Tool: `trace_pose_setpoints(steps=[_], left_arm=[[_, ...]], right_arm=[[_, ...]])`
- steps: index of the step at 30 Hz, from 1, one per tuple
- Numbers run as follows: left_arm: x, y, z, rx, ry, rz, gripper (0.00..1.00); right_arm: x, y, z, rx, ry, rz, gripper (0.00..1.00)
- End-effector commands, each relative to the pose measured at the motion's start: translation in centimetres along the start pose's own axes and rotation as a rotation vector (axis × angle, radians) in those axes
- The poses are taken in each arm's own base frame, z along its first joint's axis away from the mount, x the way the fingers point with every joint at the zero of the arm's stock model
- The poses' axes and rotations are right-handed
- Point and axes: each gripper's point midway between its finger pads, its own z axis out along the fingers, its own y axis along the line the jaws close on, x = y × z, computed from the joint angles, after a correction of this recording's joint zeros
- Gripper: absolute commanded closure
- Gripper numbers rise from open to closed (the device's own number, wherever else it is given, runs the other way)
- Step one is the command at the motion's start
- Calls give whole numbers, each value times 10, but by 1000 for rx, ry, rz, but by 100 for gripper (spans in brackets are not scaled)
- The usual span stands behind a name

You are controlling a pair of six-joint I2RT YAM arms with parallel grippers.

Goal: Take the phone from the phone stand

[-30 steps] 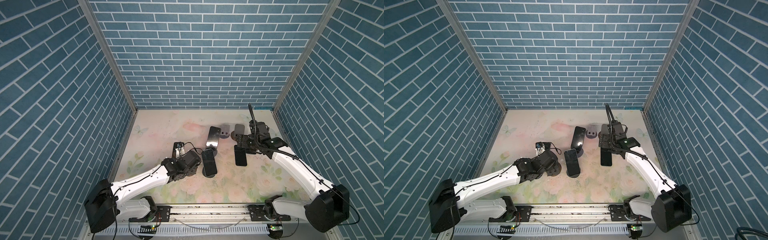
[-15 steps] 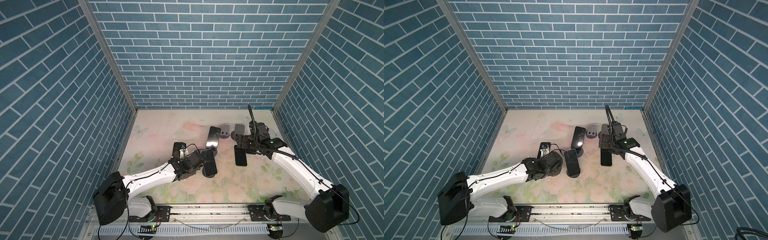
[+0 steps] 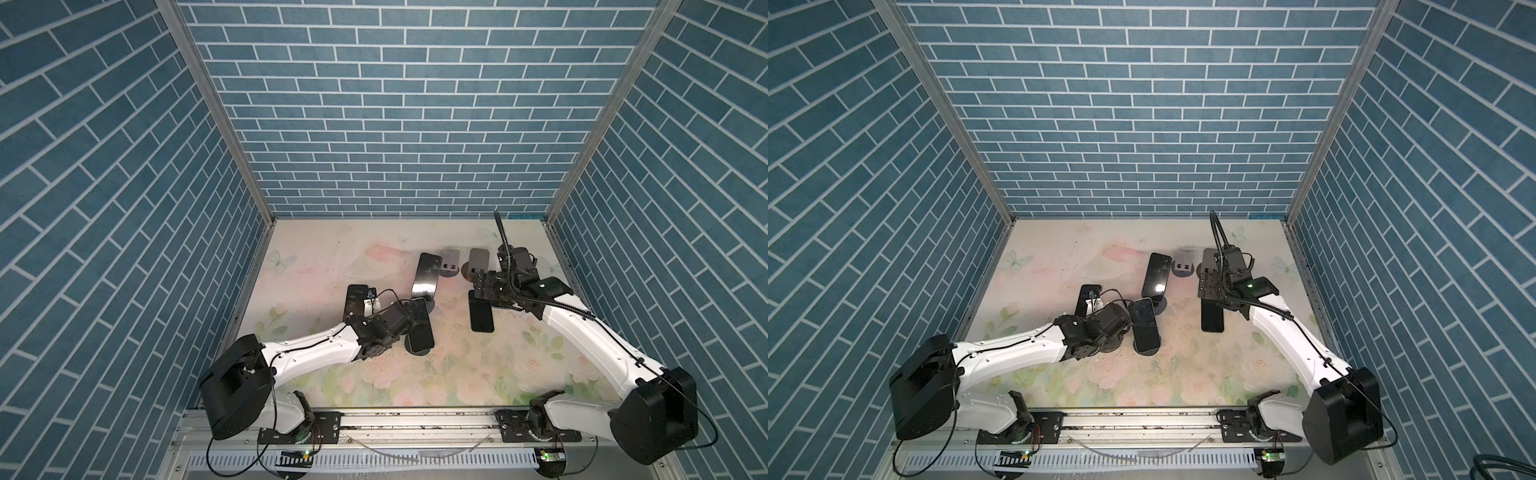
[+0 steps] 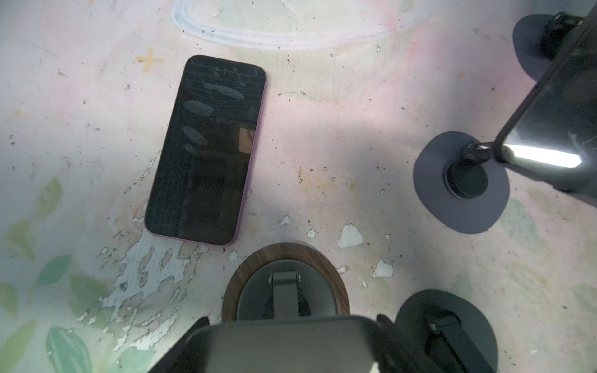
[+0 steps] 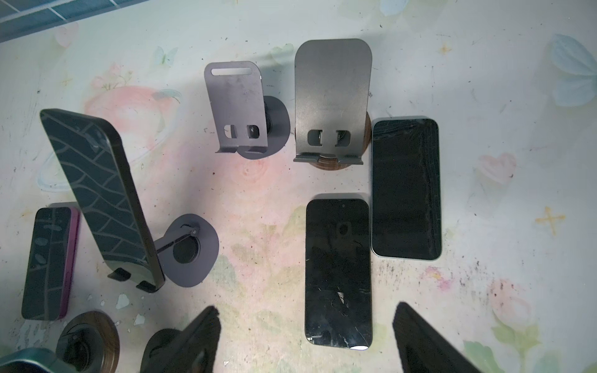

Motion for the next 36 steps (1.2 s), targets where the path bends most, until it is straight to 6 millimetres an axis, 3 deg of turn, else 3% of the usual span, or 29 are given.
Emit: trace_pose_setpoints(steps=[1, 10, 18, 26, 36], left_arm=[[2, -1, 3, 0, -8, 6, 30], [-4, -3, -5, 26, -29, 33, 46], [-39, 12, -43, 42, -154, 25, 46], [-70, 61, -69, -104, -244, 36, 46], [-92, 125, -53, -163, -212, -103, 45]], right_arm=[[10, -7, 5, 29, 17, -19, 15], [13, -9, 5, 38, 22, -21, 15], [12, -9, 4, 37, 17, -19, 14], [11, -6, 7, 25, 21, -6, 15], [10, -7, 6, 37, 24, -9, 15]])
